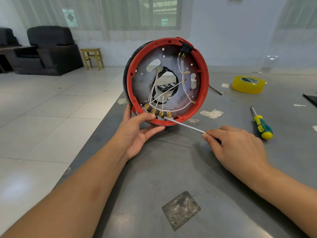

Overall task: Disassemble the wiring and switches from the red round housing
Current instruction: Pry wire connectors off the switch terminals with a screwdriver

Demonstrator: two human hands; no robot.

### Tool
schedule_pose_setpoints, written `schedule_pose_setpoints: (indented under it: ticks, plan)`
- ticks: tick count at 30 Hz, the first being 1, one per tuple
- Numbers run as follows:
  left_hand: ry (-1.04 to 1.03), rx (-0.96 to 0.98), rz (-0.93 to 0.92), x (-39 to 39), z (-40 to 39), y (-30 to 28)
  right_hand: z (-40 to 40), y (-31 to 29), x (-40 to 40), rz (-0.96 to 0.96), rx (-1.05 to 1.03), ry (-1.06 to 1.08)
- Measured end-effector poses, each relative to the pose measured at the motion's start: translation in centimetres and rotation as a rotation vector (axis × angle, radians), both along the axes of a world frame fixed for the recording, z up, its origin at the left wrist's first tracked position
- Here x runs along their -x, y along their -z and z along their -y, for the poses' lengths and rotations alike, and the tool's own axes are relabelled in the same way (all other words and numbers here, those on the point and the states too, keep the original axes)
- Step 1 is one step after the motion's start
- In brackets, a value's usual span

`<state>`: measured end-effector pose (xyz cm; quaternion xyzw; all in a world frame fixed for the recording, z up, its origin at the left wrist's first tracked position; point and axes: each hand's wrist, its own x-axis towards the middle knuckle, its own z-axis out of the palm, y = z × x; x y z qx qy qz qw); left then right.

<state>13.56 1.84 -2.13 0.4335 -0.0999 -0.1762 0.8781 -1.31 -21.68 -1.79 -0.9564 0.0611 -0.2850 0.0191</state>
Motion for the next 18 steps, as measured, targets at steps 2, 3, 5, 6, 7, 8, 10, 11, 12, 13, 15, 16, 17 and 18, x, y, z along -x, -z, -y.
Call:
schedule_pose_setpoints:
  ticks: [2,3,5,6,7,8,10,11,12,13,15,16,17,18]
  plan:
    - [-0.007,-0.001,-0.001,0.1,0.0,-0.1,-0.1,0.1,0.0,0.027,0.035,-0.002]
    - [-0.011,-0.002,-0.005,0.1,0.0,-0.1,-0.1,0.1,0.0,0.033,0.034,-0.004]
    - [-0.019,-0.013,-0.01,0.3,0.1,-0.3,0.2,-0.3,-0.4,0.038,-0.038,0.007]
    - [-0.022,-0.022,-0.013,0.4,0.2,-0.3,0.4,-0.6,-0.5,0.061,-0.067,0.019]
    - [-0.023,-0.028,-0.016,0.4,0.2,-0.3,0.7,-0.9,-0.6,0.1,-0.068,0.024]
    - [-0.022,-0.032,-0.017,0.5,0.3,-0.4,1.0,-1.1,-0.6,0.132,-0.057,0.022]
    - [-0.02,-0.024,-0.019,0.5,0.3,-0.4,1.2,-1.0,-0.2,0.124,-0.042,-0.001]
    - [-0.022,-0.021,-0.023,0.5,0.2,-0.4,1.1,-0.9,0.0,0.098,-0.027,-0.018]
    - [-0.024,-0.02,-0.026,0.4,0.2,-0.3,1.0,-0.8,0.2,0.071,-0.004,-0.033]
    - [-0.027,-0.019,-0.028,0.4,0.2,-0.3,0.9,-0.7,0.2,0.046,0.024,-0.041]
    - [-0.028,-0.017,-0.033,0.5,0.2,-0.3,0.9,-0.6,0.0,0.01,0.074,-0.04]
    - [-0.028,-0.02,-0.032,0.5,0.2,-0.3,0.9,-0.7,-0.1,-0.001,0.094,-0.033]
    - [-0.031,-0.023,-0.031,0.5,0.2,-0.3,1.0,-0.6,-0.1,-0.015,0.113,-0.023]
    - [-0.036,-0.024,-0.032,0.5,0.2,-0.3,1.0,-0.6,-0.2,-0.032,0.128,-0.012]
